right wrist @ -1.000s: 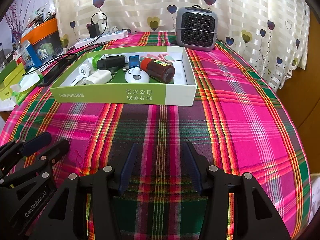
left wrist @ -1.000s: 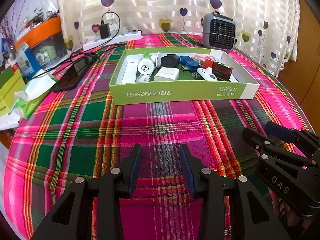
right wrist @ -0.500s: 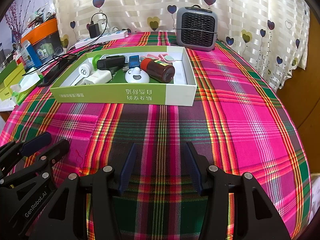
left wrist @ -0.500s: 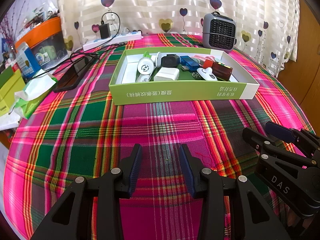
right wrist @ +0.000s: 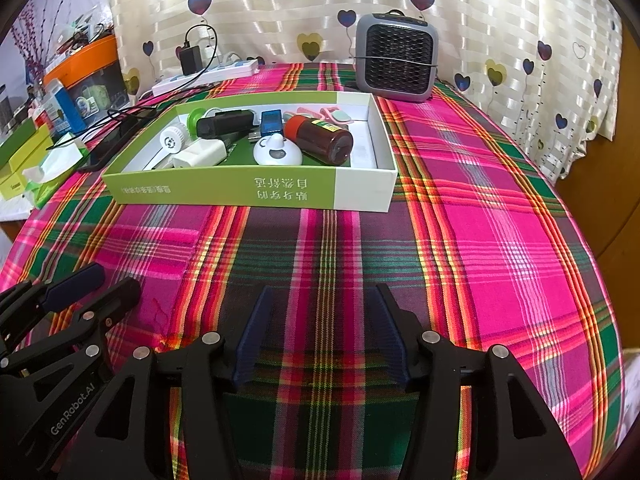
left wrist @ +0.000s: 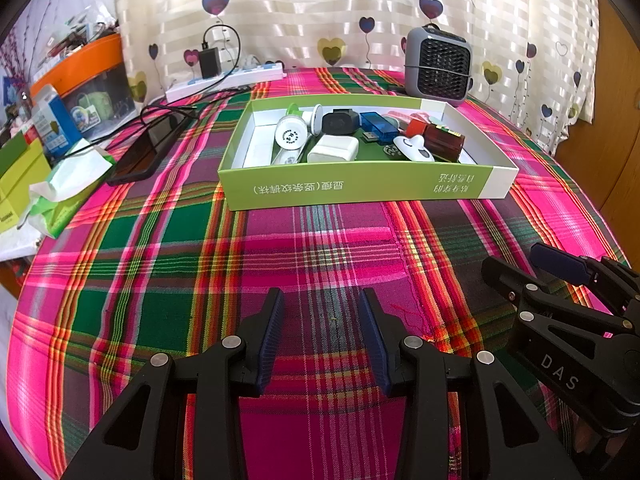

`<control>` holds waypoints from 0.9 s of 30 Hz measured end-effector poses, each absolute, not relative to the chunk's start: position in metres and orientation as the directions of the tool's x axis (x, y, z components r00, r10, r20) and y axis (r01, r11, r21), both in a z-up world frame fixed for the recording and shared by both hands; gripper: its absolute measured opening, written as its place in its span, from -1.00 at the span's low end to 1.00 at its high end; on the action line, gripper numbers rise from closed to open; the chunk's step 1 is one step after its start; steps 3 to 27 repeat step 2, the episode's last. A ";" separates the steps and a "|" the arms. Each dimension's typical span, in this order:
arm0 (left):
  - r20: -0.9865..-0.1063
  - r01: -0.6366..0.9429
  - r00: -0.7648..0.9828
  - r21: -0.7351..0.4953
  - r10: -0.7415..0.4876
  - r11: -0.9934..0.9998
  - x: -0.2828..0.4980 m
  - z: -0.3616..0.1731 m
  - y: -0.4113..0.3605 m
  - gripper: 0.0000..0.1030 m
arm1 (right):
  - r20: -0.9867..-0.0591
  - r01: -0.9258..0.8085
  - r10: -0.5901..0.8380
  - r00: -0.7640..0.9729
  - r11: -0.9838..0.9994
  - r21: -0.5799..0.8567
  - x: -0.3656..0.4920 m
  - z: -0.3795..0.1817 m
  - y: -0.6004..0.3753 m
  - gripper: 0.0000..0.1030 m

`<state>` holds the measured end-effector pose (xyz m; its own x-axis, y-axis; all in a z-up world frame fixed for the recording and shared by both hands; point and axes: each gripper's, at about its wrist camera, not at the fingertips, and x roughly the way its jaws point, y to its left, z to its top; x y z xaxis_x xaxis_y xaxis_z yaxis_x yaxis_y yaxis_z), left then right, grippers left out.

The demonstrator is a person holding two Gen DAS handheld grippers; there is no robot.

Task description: Organize rigid objects

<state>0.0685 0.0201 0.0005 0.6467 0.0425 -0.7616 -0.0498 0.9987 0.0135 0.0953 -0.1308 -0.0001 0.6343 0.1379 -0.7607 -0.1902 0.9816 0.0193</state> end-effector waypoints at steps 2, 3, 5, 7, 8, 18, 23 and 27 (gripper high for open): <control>-0.761 -0.050 0.647 0.015 0.044 0.999 0.068 0.000 0.020 -0.27 | -0.761 -0.191 0.140 0.634 0.981 0.021 0.096 0.000 -0.131 0.05; -0.761 -0.050 0.647 0.015 0.044 0.999 0.068 0.000 0.020 -0.27 | -0.761 -0.191 0.140 0.634 0.981 0.021 0.096 0.000 -0.131 0.05; -0.761 -0.050 0.647 0.015 0.044 0.999 0.068 0.000 0.020 -0.27 | -0.761 -0.191 0.140 0.634 0.981 0.021 0.096 0.000 -0.131 0.05; -0.761 -0.050 0.647 0.015 0.044 0.999 0.068 0.000 0.020 -0.27 | -0.761 -0.191 0.140 0.634 0.981 0.021 0.096 0.000 -0.131 0.05; -0.761 -0.050 0.647 0.015 0.044 0.999 0.068 0.000 0.020 -0.27 | -0.761 -0.191 0.140 0.634 0.981 0.021 0.096 0.000 -0.131 0.05; -0.761 -0.050 0.647 0.015 0.044 0.999 0.068 0.000 0.020 -0.27 | -0.761 -0.191 0.140 0.634 0.981 0.021 0.096 0.000 -0.131 0.05; -0.761 -0.050 0.647 0.015 0.044 0.999 0.068 0.000 0.020 -0.27 | -0.761 -0.191 0.140 0.634 0.981 0.021 0.096 0.000 -0.131 0.05; -0.761 -0.050 0.647 0.015 0.044 0.999 0.068 0.000 0.020 -0.27 | -0.761 -0.191 0.140 0.634 0.981 0.021 0.096 0.000 -0.131 0.05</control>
